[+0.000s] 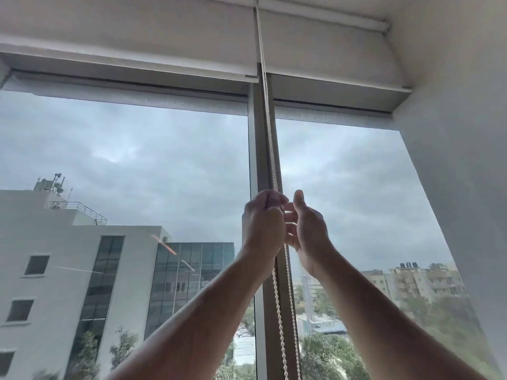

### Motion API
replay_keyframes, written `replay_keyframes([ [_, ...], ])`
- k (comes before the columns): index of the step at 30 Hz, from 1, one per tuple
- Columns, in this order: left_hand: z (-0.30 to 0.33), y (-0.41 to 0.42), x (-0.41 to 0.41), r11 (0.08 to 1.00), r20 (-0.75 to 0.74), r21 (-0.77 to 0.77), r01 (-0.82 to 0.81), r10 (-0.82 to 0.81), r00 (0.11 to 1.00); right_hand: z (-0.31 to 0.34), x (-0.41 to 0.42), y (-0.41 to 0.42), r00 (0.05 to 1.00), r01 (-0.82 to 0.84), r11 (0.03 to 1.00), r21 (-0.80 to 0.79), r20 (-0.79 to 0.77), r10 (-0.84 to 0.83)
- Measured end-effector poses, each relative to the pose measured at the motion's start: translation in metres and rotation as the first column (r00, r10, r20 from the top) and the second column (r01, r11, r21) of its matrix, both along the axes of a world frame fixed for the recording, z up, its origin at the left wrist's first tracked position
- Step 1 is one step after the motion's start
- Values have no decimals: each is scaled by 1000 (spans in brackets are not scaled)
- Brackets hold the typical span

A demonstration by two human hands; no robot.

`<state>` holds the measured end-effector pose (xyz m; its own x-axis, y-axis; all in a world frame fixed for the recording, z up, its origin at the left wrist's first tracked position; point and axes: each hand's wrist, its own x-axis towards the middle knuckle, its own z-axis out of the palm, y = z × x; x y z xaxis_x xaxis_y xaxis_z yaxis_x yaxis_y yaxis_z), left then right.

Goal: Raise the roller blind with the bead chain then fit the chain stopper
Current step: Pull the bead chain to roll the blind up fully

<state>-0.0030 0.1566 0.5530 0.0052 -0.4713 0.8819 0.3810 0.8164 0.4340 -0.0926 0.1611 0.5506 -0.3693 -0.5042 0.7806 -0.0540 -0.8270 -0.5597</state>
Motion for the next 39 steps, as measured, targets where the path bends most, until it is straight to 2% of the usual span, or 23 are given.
replay_keyframes([
  [7, -21, -1, -5, 997, -23, -51, -52, 51, 998, 67, 27, 24, 991, -126, 990, 69, -28, 128],
  [14, -38, 4, 3, 999, -1, -42, -25, 25, 1000, 91, 59, 29, 997, -69, 998, 2, 31, 69],
  [19, -46, 1, 14, 997, 65, -74, 34, -29, 997, 80, 58, 23, 993, 111, 984, -139, -31, -116],
  [24, -54, -9, 22, 990, 145, -69, 123, -111, 983, 60, 54, 19, 964, 240, 953, -187, -66, -256],
  [30, -28, -20, 23, 999, 109, 31, 5, -9, 994, 39, 55, 20, 944, 293, 929, -225, -85, -319],
  [34, 4, -17, 28, 998, 74, -31, -60, 62, 995, 21, 54, 18, 968, 210, 953, -219, -93, -235],
  [36, 23, -13, 31, 999, 62, -5, -49, 50, 997, 6, 52, 14, 956, 222, 935, -278, -127, -264],
  [39, 44, 0, 33, 999, 110, 11, 39, -40, 993, -14, 44, 3, 911, 329, 891, -312, -144, -386],
])
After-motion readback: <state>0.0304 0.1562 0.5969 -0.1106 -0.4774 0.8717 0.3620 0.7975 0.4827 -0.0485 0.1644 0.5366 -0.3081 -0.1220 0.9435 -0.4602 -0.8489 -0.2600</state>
